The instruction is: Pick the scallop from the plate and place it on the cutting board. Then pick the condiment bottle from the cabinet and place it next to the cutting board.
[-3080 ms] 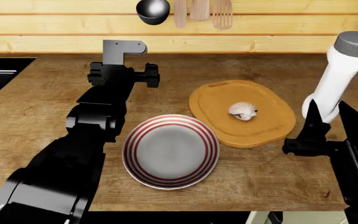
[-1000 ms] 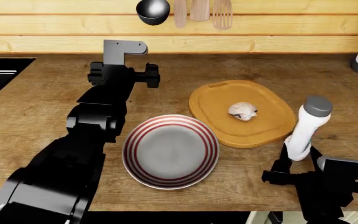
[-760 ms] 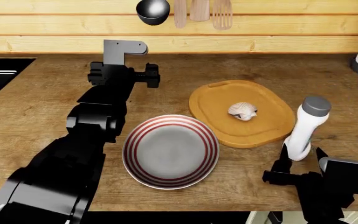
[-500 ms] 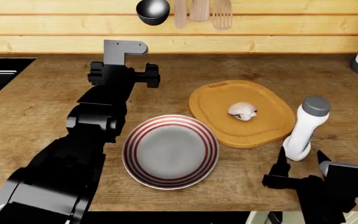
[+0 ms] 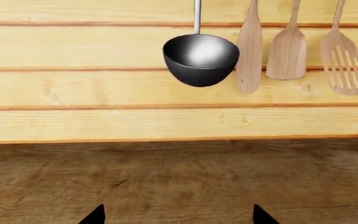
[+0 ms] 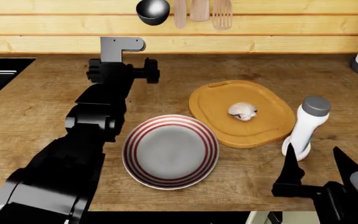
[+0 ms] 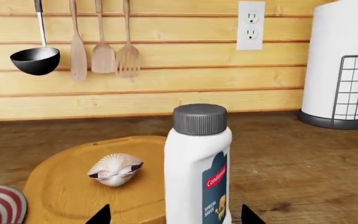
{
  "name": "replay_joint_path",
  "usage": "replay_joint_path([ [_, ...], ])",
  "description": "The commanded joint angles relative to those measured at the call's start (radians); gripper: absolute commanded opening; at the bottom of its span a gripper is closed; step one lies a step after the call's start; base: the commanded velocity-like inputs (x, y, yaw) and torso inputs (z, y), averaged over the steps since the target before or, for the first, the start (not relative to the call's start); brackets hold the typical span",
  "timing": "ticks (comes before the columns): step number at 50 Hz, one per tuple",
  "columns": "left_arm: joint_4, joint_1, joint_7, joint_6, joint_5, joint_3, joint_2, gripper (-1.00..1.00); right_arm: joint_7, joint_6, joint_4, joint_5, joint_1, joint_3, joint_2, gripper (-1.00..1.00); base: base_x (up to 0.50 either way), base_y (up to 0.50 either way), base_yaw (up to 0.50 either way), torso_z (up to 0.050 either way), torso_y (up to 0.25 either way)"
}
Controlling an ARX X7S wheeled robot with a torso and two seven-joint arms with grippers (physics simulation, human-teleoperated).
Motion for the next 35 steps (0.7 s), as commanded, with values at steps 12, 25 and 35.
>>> replay_joint_path([
  [12,1.413,0.375,-0.334,-0.619,-0.282,-0.141,-0.294,1.0,0.098,-0.095,-0.237,0.0,-0.213,0.186,0.097,1.0,0.0,0.0,0.0,0.0,0.0],
  [25,1.825,0.4,-0.5,-0.837,-0.486,-0.254,-0.381,1.0,0.137,-0.098,-0.313,0.035,-0.238,0.265,0.146,1.0,0.0,0.0,0.0,0.0,0.0],
  [35,2.133,0.598,-0.556,-0.852,-0.582,-0.343,-0.482,1.0,0.255,-0.131,-0.414,0.113,-0.146,0.272,0.27,1.0,0.0,0.0,0.0,0.0,0.0],
])
